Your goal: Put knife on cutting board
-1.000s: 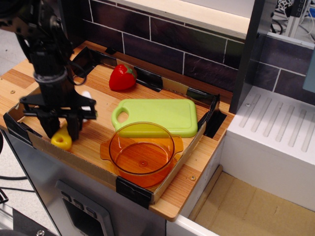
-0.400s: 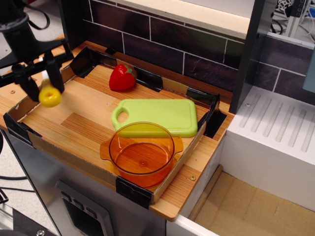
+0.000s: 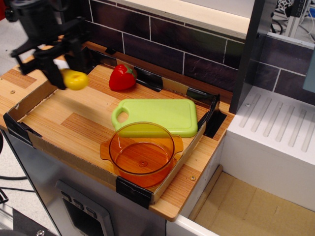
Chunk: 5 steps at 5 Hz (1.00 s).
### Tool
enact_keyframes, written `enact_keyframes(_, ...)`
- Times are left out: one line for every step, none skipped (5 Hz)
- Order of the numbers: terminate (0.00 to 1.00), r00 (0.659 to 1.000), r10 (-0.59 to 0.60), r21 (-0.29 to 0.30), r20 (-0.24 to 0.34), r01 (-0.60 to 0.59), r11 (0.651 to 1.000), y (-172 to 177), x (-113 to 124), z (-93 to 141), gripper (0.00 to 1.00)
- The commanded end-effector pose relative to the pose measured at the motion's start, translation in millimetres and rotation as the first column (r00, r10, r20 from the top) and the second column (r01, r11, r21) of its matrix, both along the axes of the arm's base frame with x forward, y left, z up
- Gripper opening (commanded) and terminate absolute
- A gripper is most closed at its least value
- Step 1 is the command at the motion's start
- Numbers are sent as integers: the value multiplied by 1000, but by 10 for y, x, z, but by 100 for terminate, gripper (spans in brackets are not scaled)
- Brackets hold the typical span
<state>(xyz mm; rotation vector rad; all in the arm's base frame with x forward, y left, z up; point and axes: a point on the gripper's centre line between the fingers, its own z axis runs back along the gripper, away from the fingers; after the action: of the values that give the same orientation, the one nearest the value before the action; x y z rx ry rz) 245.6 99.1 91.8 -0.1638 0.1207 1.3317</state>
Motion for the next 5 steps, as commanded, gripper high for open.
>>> enact_keyframes(0,972,194,49,136,-202,978,-306,276,140,0)
enact_keyframes(0,948,279,51,152,-289,956,-400,429,102,0)
enact_keyframes(0,918,376,54,127,-385,921,-552,645,-25,0)
enact_keyframes(0,896,436,65,83,-441,895,-645,765,-221,0)
enact_keyframes(0,880,470,91,68,-474,876,-721,752,-404,0)
